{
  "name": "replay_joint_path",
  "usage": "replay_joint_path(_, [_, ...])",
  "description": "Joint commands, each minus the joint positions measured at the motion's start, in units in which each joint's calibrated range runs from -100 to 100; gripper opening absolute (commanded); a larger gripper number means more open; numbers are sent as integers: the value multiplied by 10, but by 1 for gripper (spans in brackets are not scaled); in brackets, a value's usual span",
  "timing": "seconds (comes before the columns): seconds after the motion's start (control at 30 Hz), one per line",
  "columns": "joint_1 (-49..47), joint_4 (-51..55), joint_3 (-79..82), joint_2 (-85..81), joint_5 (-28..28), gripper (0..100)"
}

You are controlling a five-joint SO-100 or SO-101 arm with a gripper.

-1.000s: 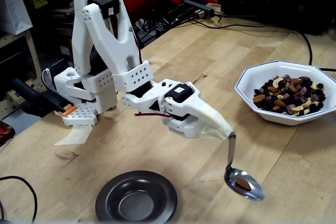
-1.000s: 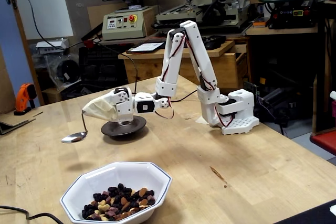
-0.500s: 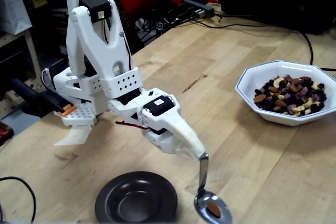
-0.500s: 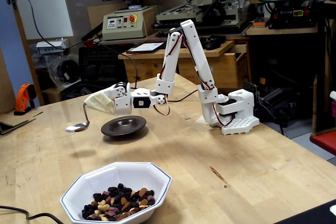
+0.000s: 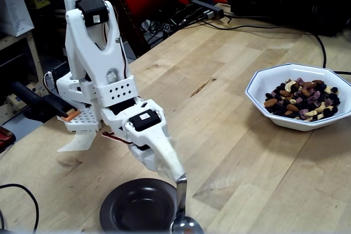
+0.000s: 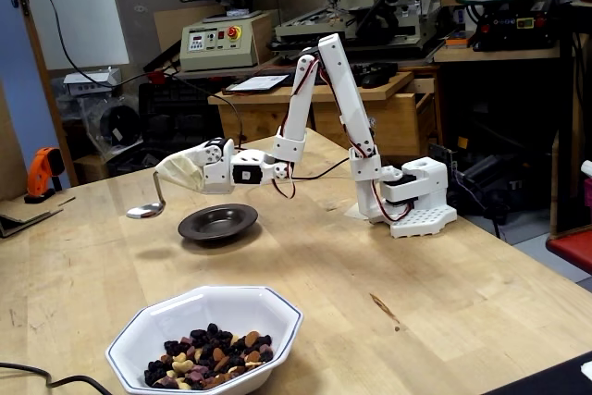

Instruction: Use spoon to transfer food from the white bowl to brown plate

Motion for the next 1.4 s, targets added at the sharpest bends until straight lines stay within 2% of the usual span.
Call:
replay_joint_path(0.0, [19,-16,3,-52,-1,4])
replay_joint_path(1.03, [26,-16,305,-328,3,4])
replay_joint_path(1.37, [68,-11,319,-367,4,4])
